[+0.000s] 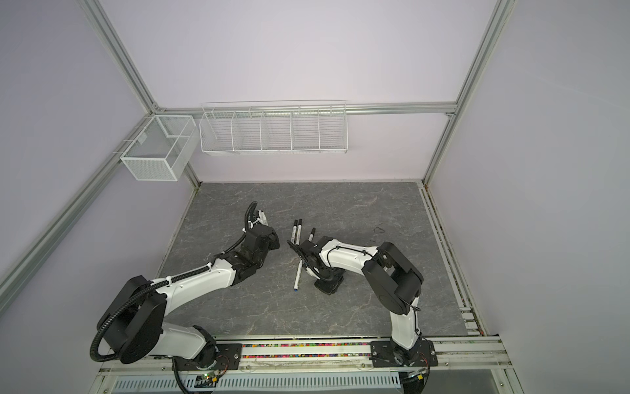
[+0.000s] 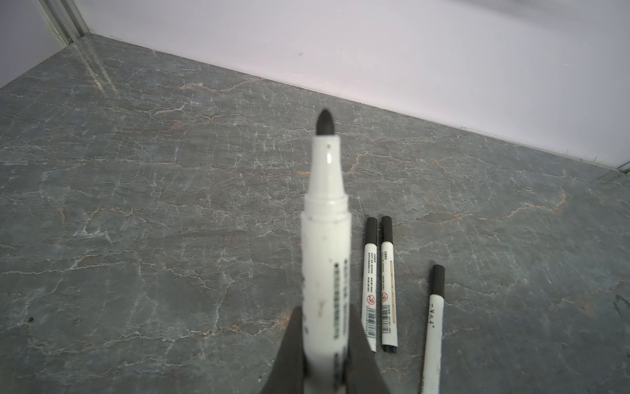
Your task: Insert the pens into the pen caps
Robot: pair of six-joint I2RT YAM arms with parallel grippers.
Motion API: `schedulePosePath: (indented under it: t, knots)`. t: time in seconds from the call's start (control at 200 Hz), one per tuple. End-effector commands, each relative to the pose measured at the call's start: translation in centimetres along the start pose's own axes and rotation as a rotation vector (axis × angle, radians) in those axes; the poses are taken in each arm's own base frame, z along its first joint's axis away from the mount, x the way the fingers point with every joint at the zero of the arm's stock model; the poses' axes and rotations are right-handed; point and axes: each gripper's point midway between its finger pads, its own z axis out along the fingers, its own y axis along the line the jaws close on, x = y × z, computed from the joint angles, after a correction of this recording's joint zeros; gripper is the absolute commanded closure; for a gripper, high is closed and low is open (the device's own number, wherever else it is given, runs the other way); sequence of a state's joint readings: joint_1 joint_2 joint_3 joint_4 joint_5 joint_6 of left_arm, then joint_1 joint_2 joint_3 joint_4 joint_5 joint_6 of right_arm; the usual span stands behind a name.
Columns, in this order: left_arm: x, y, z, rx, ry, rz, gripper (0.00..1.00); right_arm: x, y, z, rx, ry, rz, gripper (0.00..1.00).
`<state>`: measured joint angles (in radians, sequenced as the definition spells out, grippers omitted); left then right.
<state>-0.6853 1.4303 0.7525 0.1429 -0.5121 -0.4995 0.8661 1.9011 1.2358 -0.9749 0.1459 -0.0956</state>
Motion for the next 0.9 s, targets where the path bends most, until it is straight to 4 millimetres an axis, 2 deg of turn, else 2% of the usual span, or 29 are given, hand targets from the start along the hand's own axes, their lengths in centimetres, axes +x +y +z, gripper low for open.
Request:
schedulePosePath:
  t: [0.0, 0.085, 0.265, 0.44, 0.58, 0.685, 0.895]
  knots:
    - [-0.4, 0.4, 0.1, -0.02, -0.008, -0.006, 1.0, -2.4, -0.4, 0.7, 0.005, -0.075, 0.022, 0.84]
    - [-0.4, 0.3, 0.1, -0.023, -0.009, -0.009, 1.0, -4.3, -0.1, -0.6, -0.035, -0.163, 0.017, 0.87]
    - [-0.6, 0.5, 0.1, -0.035, -0.014, -0.02, 1.0, -8.7, 0.8, -4.9, -0.135, -0.374, -0.013, 0.89]
    - [-0.6, 0.7, 0.0, -0.041, -0.017, -0.037, 1.0, -12.0, 0.8, -7.0, -0.17, -0.444, -0.058, 0.89]
    - [-0.7, 1.1, -0.1, -0.066, -0.024, -0.037, 1.0, -14.5, 1.0, -7.6, -0.226, -0.464, -0.067, 0.88]
    - [-0.7, 1.3, -0.2, -0.073, -0.021, -0.036, 1.0, -16.1, 1.2, -7.2, -0.253, -0.461, -0.069, 0.87]
    - [-0.5, 1.5, -0.3, -0.073, -0.01, -0.022, 1.0, -17.4, 0.9, -5.9, -0.246, -0.441, -0.058, 0.84]
